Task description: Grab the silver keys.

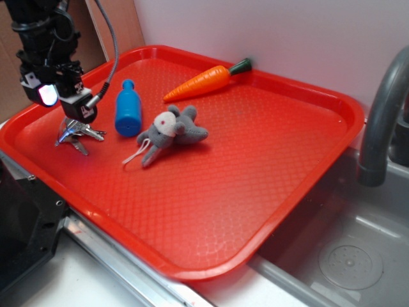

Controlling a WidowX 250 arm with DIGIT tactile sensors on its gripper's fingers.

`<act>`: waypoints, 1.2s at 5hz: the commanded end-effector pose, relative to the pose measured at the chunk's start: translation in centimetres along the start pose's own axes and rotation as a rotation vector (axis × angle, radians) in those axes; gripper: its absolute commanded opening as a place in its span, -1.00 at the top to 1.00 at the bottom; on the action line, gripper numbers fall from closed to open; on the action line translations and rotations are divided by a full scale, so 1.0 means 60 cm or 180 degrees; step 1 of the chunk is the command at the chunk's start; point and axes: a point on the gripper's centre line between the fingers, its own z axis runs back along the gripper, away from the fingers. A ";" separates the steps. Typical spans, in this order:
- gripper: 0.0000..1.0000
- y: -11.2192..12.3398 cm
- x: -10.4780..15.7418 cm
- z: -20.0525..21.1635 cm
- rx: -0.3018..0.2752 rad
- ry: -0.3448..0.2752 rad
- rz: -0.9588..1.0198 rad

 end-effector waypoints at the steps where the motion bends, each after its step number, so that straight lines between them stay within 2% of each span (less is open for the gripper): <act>1: -1.00 -0.015 0.014 -0.025 -0.0043 0.0023 -0.0020; 2: -1.00 -0.023 0.018 -0.031 -0.0031 0.0083 -0.0039; 3: 1.00 -0.033 0.020 -0.032 0.0043 0.0100 -0.0088; 4: 1.00 -0.034 0.018 -0.028 0.0018 0.0115 -0.0121; 5: 1.00 -0.033 0.016 -0.022 0.0066 0.0110 -0.0162; 6: 1.00 -0.039 0.014 -0.012 0.0258 0.0162 -0.0276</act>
